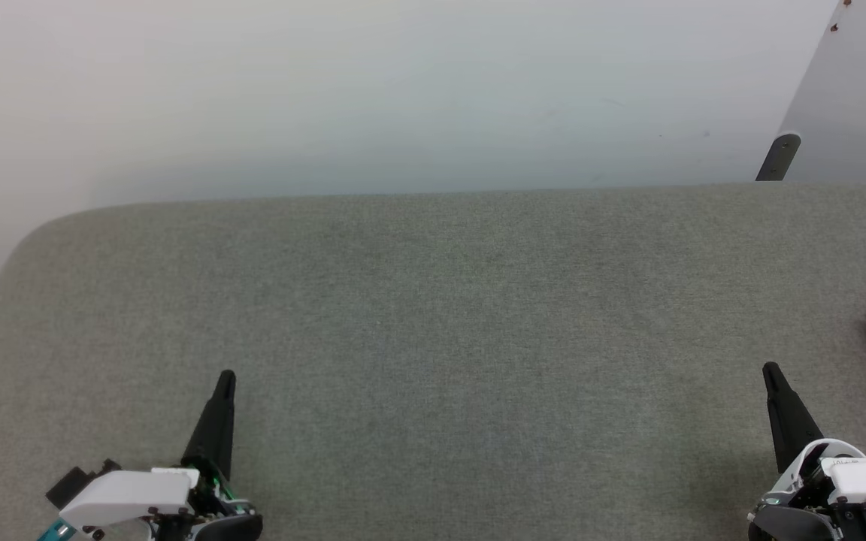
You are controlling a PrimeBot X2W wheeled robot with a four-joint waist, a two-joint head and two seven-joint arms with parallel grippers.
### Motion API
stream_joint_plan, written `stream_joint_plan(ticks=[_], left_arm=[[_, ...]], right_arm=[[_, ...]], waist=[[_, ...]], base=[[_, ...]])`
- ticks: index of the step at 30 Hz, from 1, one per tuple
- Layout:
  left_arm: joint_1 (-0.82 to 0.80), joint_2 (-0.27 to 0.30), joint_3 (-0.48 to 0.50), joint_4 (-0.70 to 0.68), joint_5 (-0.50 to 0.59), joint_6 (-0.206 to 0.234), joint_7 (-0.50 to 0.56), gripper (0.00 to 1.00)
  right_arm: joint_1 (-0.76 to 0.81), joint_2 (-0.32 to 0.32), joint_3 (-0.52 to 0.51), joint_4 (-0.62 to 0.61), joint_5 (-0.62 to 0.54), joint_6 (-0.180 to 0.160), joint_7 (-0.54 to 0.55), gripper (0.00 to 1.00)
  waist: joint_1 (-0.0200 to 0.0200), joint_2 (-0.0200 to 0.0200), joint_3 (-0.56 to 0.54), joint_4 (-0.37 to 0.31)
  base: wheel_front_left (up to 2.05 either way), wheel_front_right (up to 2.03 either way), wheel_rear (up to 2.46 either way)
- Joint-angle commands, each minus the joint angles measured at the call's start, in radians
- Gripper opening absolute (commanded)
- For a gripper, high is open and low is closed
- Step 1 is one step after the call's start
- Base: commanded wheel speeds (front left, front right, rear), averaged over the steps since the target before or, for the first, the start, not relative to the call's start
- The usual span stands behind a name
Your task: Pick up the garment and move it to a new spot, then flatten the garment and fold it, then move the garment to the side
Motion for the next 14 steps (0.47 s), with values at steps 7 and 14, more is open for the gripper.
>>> stream_joint_plan(ticks=[7,14], left_arm=[[-0.009,0.0,0.001,0.001,-0.004,-0.006,0.001,0.0],[-0.009,0.0,0.001,0.001,-0.004,-0.006,0.001,0.0]], right_arm=[[-0.003,0.003,0.003,0.0,0.004,0.0,0.0,0.0],[-0.003,0.003,0.003,0.0,0.004,0.0,0.0,0.0]], waist=[[0.0,0.0,0.0,0.0],[0.0,0.0,0.0,0.0]], base=[[0.0,0.0,0.0],[0.0,0.0,0.0]])
